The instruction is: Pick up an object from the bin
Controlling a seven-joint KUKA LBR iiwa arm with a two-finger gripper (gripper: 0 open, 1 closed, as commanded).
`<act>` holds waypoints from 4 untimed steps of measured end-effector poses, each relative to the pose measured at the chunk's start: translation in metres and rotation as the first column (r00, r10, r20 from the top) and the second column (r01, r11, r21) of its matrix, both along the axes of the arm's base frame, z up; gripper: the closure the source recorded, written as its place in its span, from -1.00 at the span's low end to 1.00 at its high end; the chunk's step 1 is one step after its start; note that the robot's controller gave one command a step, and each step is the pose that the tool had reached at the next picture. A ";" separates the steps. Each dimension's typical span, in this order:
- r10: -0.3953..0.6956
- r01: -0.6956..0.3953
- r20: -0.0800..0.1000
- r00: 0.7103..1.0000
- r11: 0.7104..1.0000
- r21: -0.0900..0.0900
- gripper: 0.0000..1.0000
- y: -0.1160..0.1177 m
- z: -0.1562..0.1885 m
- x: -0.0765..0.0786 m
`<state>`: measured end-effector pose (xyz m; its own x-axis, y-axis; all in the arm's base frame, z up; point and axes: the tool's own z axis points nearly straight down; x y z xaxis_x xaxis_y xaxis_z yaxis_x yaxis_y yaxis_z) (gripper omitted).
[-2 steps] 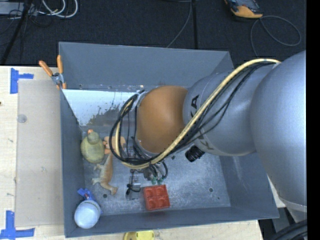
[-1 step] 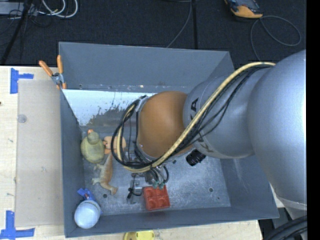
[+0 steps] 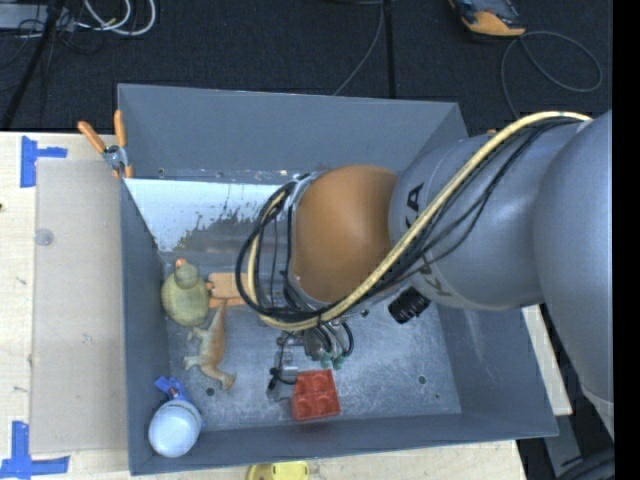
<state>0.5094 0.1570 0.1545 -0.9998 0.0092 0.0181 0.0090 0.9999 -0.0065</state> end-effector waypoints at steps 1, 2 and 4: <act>0.055 -0.055 0.028 0.998 0.998 0.011 -1.00 -0.025 0.017 0.010; 0.087 -0.087 0.007 0.996 0.996 0.002 -1.00 -0.048 -0.048 -0.010; 0.190 -0.190 0.006 0.982 0.982 0.006 1.00 -0.084 -0.085 -0.027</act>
Offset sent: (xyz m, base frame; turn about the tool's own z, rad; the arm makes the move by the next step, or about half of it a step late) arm -0.0289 -0.0515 -0.0845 -0.1630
